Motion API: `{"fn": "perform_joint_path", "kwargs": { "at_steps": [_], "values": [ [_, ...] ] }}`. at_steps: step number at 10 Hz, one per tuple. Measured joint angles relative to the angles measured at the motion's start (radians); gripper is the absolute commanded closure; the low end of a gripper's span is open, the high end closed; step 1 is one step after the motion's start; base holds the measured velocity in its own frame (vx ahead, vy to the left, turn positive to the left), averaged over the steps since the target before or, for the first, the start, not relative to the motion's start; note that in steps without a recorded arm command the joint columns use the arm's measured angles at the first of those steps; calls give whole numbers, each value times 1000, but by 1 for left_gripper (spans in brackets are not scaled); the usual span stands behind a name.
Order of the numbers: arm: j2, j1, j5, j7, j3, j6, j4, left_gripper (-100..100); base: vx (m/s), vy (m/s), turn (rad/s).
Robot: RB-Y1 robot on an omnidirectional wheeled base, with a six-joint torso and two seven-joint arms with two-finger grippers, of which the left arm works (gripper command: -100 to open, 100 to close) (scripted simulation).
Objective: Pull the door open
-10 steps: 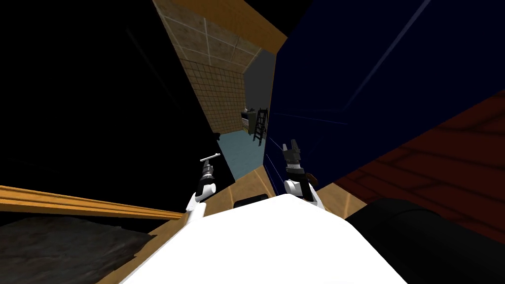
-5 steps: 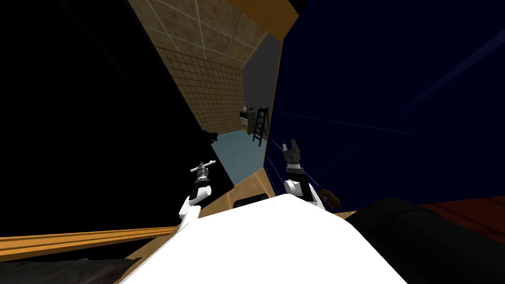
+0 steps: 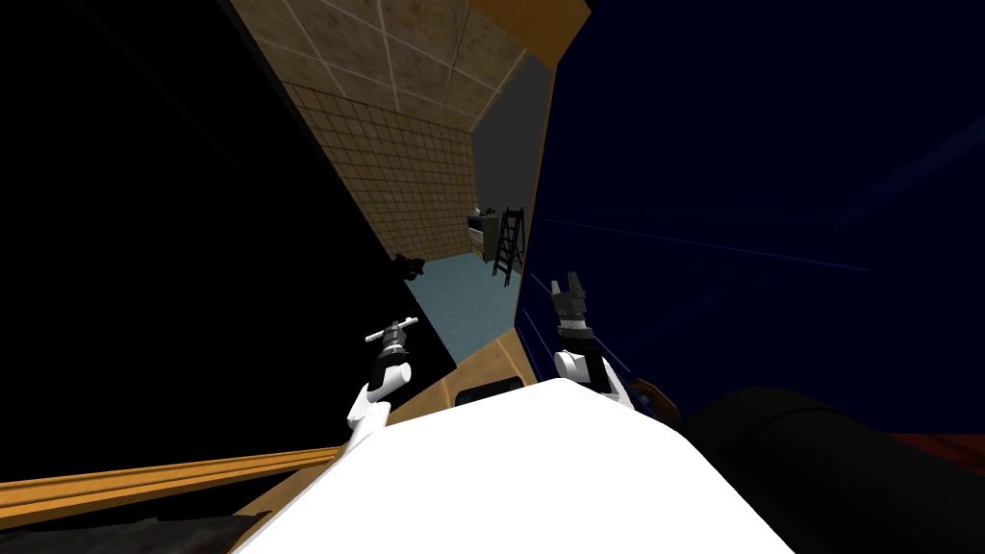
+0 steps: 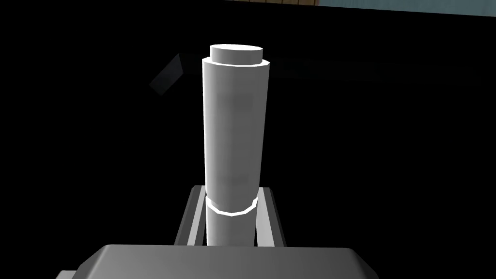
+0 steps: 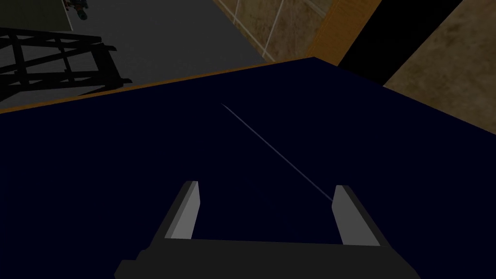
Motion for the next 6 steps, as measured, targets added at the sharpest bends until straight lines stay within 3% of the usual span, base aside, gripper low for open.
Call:
{"fn": "perform_joint_path", "kwargs": {
  "at_steps": [2,3,6],
  "values": [
    [-1,0,0,0,-2,1,1,100,0,0,0],
    [-1,0,0,0,-1,0,1,100,-113,38,-218],
    [35,6,10,30,-14,-10,9,100,-190,36,-170]
  ]
}}
